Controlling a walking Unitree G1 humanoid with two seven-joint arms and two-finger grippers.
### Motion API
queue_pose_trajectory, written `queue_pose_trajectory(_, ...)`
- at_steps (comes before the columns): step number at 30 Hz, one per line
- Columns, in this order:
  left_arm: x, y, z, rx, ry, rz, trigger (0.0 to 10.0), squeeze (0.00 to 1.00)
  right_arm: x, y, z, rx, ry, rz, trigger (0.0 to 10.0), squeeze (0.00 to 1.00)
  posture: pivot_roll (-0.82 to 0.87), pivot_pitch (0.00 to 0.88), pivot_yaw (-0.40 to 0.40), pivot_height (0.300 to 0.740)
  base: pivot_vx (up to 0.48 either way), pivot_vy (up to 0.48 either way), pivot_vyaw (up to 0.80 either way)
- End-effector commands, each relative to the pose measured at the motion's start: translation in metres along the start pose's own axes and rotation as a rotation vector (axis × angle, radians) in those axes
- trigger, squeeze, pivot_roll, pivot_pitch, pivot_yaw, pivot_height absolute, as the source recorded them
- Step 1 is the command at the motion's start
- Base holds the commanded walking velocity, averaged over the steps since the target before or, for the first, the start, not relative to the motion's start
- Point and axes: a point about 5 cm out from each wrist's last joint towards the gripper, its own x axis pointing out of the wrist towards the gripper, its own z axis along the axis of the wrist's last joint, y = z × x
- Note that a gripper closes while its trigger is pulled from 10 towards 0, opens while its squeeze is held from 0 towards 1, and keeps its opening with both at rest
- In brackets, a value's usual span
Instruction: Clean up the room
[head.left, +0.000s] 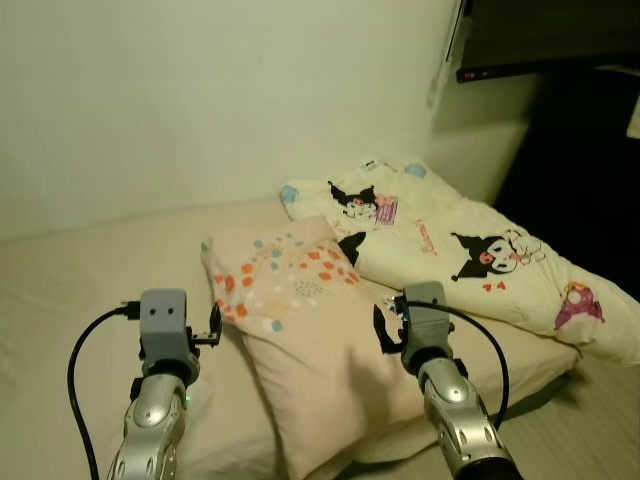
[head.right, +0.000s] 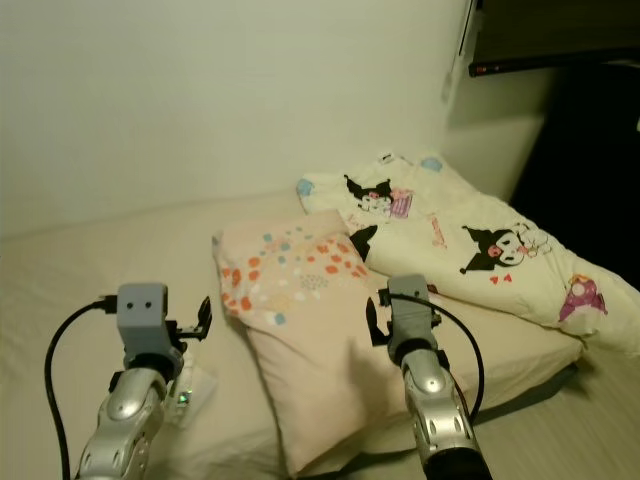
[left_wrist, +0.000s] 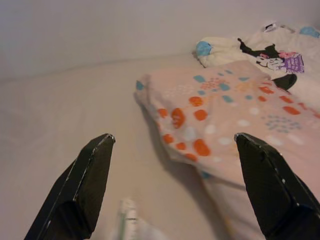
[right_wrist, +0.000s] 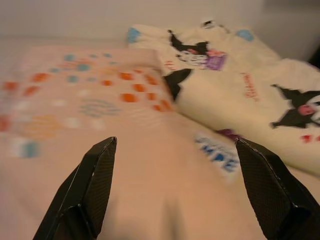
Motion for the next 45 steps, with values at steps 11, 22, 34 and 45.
queue_pose_trajectory(11, 0.0, 0.005, 0.004, 0.0, -0.017, 0.021, 10.0, 0.0, 0.001, 0.004, 0.0, 0.006, -0.009, 0.016, 10.0, 0.0, -0.01, 0.06, 0.006, 0.74, 0.0, 0.478, 0.0)
queue_pose_trajectory(22, -0.003, 0.006, 0.005, 0.015, -0.022, 0.034, 10.0, 0.0, 0.002, 0.005, 0.002, 0.006, -0.014, 0.023, 10.0, 0.0, -0.01, 0.059, 0.004, 0.74, 0.0, 0.343, 0.0)
queue_pose_trajectory(34, -0.006, 0.001, 0.006, 0.037, -0.03, 0.025, 10.0, 0.0, 0.003, 0.006, 0.002, 0.012, -0.018, 0.021, 10.0, 0.0, -0.01, 0.056, 0.007, 0.74, 0.0, -0.44, 0.0)
queue_pose_trajectory(45, -0.003, -0.009, 0.0, -0.006, 0.024, -0.001, 10.0, 0.0, 0.005, 0.008, 0.006, 0.011, -0.029, 0.032, 10.0, 0.0, -0.01, 0.046, 0.017, 0.74, 0.0, -0.028, 0.0)
